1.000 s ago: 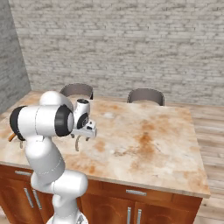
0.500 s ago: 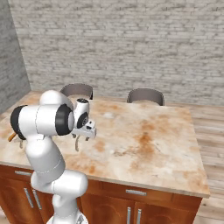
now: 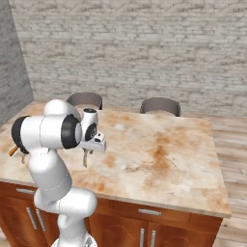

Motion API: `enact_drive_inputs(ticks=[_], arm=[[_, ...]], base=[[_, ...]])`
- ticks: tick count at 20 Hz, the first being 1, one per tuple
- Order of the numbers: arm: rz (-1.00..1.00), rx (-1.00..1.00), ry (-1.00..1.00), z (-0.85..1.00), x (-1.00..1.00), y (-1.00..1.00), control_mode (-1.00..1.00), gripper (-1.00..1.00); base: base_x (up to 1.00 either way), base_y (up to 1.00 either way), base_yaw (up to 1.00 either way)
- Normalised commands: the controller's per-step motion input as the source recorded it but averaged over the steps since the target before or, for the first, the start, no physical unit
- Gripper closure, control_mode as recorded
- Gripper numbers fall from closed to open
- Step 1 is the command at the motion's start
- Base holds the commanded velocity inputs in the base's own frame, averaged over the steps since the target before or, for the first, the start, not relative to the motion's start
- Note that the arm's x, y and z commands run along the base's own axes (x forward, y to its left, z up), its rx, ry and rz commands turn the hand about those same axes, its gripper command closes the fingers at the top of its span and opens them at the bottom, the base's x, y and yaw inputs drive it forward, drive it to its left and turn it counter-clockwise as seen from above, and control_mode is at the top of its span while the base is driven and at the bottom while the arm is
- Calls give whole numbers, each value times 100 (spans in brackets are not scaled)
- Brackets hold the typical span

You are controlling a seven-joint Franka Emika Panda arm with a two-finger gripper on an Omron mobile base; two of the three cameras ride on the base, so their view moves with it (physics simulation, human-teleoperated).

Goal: Organize the utensils by type. Pick up the wooden spoons from the counter and place them in the open cabinet. Then pick up the metallic utensils from the counter and place them in the open drawer.

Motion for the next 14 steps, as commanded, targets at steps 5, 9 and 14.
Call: enact_drive_inputs(ticks=[5,9,14], arm=[[0,0,1,12,-12,-9,-100,100],[0,3,1,49,-15,-18,-100,100],[-3,2,1,79,-29,-3,-100,100]], base=[[0,0,0],[0,0,0],[0,0,0]])
